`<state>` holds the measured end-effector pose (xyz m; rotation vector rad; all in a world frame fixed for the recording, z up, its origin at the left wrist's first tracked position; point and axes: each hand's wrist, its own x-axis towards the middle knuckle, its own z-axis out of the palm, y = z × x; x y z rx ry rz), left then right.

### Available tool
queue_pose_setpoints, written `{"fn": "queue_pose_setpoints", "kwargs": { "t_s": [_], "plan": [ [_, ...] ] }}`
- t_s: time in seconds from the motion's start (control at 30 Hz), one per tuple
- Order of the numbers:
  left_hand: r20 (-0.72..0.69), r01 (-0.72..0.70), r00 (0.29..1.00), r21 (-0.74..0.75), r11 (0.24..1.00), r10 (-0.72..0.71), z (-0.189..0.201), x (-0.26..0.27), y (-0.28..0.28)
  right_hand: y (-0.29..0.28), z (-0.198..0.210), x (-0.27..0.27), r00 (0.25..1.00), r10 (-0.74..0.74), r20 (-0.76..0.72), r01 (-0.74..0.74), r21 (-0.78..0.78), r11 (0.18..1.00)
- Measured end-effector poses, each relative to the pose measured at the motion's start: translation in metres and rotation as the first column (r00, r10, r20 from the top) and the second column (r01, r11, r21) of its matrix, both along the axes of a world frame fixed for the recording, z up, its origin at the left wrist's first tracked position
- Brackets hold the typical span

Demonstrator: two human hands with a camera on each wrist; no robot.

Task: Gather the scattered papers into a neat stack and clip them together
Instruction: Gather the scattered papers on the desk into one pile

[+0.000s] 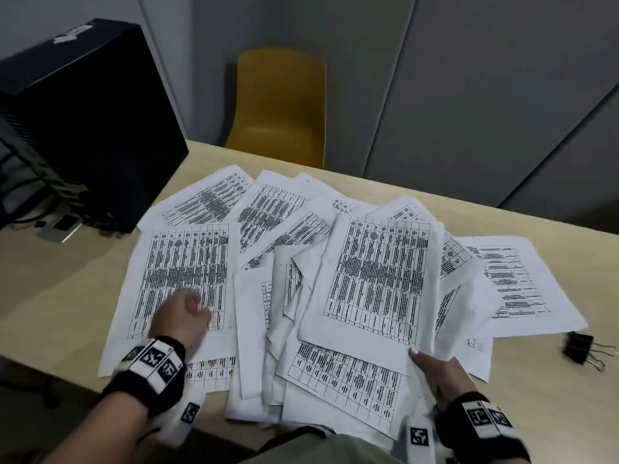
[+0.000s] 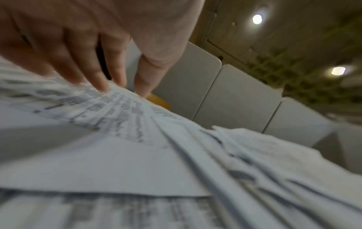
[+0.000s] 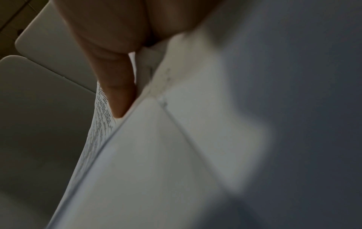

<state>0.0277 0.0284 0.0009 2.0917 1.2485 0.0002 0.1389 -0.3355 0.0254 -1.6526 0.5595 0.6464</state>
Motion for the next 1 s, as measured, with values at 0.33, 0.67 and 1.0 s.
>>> {"fn": "queue_pose_setpoints", "kwargs": {
  "t_s": [0.33, 0.67, 1.0],
  "plan": [
    [-0.344, 0.409, 0.854, -0.021, 0.912, -0.391, -0.027, 0.004, -0.030, -0.003, -0.003, -0.001, 1.000, 0.016, 0.008, -0.015, -0.054, 0.998],
    [0.055, 0.013, 0.998, 0.172, 0.985, -0.023, -0.029, 0.006, 0.001, -0.004, -0.011, 0.002, 1.000, 0.018, -0.012, -0.018, -0.023, 1.000],
    [0.051, 0.067, 0.997, -0.225, 0.972, -0.057, -0.024, 0.040, -0.012, -0.010, -0.034, 0.008, 0.999, 0.004, -0.049, -0.007, -0.058, 0.998]
  ]
}}
